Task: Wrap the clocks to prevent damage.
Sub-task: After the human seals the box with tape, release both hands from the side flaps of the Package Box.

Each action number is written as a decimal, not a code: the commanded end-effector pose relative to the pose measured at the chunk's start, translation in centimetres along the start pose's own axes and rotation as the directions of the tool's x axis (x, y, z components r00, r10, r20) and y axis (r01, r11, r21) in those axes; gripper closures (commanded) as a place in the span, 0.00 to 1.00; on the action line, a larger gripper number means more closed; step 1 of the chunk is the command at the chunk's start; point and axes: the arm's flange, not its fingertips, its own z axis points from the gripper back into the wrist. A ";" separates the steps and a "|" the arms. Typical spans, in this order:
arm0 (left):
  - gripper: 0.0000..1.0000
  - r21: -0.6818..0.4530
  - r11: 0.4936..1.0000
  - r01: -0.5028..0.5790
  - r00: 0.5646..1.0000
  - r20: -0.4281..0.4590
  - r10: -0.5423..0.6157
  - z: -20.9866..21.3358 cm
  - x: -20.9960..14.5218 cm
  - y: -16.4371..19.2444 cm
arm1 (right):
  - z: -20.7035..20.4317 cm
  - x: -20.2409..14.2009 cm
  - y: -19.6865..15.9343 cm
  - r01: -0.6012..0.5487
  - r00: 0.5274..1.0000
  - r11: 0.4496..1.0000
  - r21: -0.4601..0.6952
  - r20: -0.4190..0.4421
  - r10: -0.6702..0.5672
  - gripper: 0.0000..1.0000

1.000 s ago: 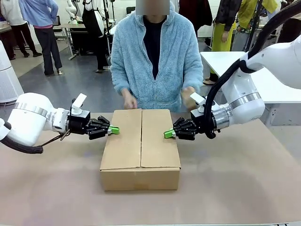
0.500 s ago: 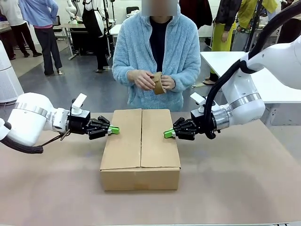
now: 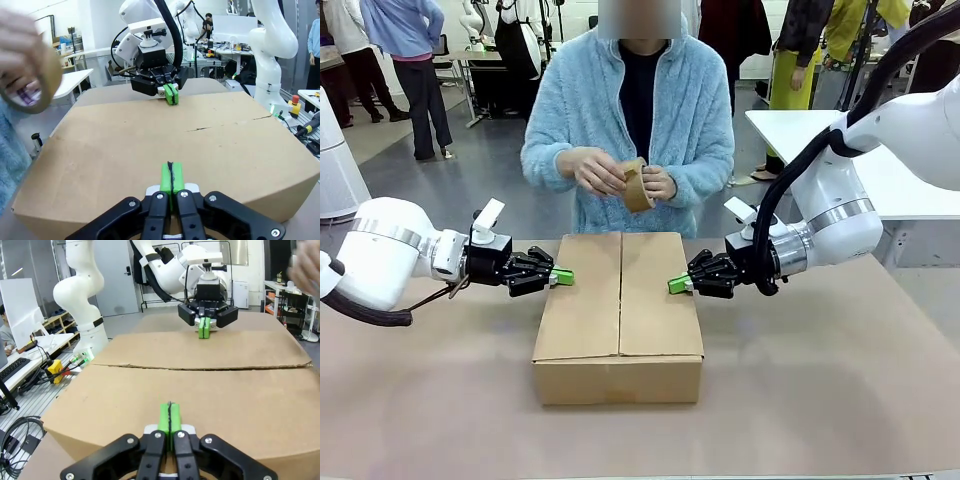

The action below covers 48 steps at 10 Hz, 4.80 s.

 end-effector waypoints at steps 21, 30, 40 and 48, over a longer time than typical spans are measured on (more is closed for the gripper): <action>0.99 0.014 1.000 -0.004 1.000 0.000 0.004 -0.3 -0.2 0.1 | -0.2 -0.5 0.2 0.007 1.000 1.000 -0.022 -0.004 -0.008 0.99; 0.99 0.014 1.000 -0.004 1.000 0.000 0.004 -0.3 -0.2 0.1 | -0.2 -0.5 0.2 0.007 1.000 1.000 -0.022 -0.004 -0.008 0.99; 0.99 0.014 1.000 -0.004 1.000 0.000 0.004 -0.3 -0.2 0.1 | -0.2 -0.5 0.2 0.007 1.000 1.000 -0.022 -0.004 -0.008 0.99; 0.99 0.014 1.000 -0.004 1.000 0.000 0.004 -0.3 -0.2 0.1 | -0.2 -0.5 0.2 0.007 1.000 1.000 -0.022 -0.004 -0.008 0.99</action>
